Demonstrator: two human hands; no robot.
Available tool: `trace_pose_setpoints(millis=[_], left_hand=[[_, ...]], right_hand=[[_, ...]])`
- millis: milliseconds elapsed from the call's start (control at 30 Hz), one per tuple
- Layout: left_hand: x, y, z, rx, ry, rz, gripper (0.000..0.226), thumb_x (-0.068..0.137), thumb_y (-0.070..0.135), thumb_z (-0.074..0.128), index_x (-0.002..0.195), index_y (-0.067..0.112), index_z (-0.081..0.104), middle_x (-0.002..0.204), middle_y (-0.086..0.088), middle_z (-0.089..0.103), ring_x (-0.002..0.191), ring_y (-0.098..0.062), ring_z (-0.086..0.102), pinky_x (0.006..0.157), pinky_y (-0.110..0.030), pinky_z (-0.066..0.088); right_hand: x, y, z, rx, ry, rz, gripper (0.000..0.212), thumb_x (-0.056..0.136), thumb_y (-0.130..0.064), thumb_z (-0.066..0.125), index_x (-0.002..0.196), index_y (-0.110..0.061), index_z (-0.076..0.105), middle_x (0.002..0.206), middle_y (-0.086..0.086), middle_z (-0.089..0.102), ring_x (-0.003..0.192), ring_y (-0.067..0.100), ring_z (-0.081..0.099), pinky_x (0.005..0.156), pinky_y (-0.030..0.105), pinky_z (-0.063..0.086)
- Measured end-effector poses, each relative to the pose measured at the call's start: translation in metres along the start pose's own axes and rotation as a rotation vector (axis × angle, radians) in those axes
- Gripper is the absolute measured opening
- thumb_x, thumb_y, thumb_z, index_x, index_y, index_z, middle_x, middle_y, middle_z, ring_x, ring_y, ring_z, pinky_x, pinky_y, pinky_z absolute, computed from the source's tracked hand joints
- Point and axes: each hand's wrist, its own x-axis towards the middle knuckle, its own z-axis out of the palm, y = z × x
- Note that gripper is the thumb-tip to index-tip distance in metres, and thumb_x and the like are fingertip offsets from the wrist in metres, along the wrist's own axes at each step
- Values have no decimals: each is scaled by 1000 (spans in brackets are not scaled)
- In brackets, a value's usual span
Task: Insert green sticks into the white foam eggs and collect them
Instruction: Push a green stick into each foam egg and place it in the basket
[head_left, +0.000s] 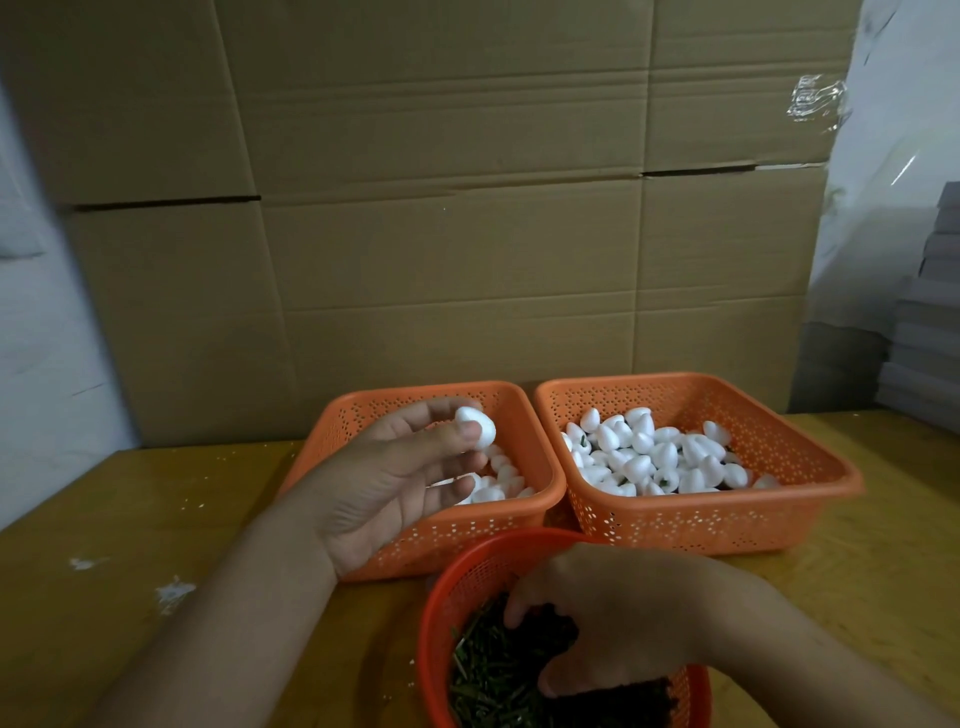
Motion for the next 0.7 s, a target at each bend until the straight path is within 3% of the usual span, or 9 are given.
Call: trace_pose_setpoints(millis=[167, 367, 500, 600, 700], left_hand=[[-1, 1, 2, 88, 22, -2, 34, 65, 11, 88, 95, 23, 80, 99, -4, 73, 94, -16, 71, 72, -24, 56], [-5, 1, 5, 118, 1, -12, 32, 66, 5, 83, 94, 21, 80, 94, -4, 71, 67, -12, 61, 67, -25, 56], [-4, 1, 5, 99, -11, 8, 26, 72, 20, 84, 97, 21, 79, 99, -8, 71, 78, -13, 67, 66, -25, 56], [-3, 2, 6, 67, -30, 10, 22, 80, 35, 77, 93, 18, 78, 98, -11, 70, 77, -14, 67, 65, -26, 56], [-1, 1, 4, 3, -20, -30, 22, 80, 37, 74, 87, 17, 78, 93, -12, 71, 73, -14, 67, 63, -26, 57]], right_hand=[[0, 0, 0, 3, -2, 1, 49, 89, -47, 66, 135, -41, 51, 128, -15, 54, 114, 8, 52, 79, 21, 41], [1, 1, 1, -10, 10, -12, 49, 89, -46, 67, 135, -39, 51, 127, -14, 54, 111, 7, 51, 78, 21, 41], [1, 1, 1, -20, 28, -19, 49, 89, -45, 67, 135, -39, 52, 127, -13, 55, 103, 2, 47, 69, 12, 33], [1, 1, 2, -23, 30, -13, 48, 89, -45, 67, 135, -39, 52, 128, -13, 55, 113, 8, 52, 75, 20, 38], [3, 1, 5, -38, 56, -17, 45, 89, -44, 67, 132, -40, 54, 125, -14, 56, 111, 8, 54, 77, 20, 41]])
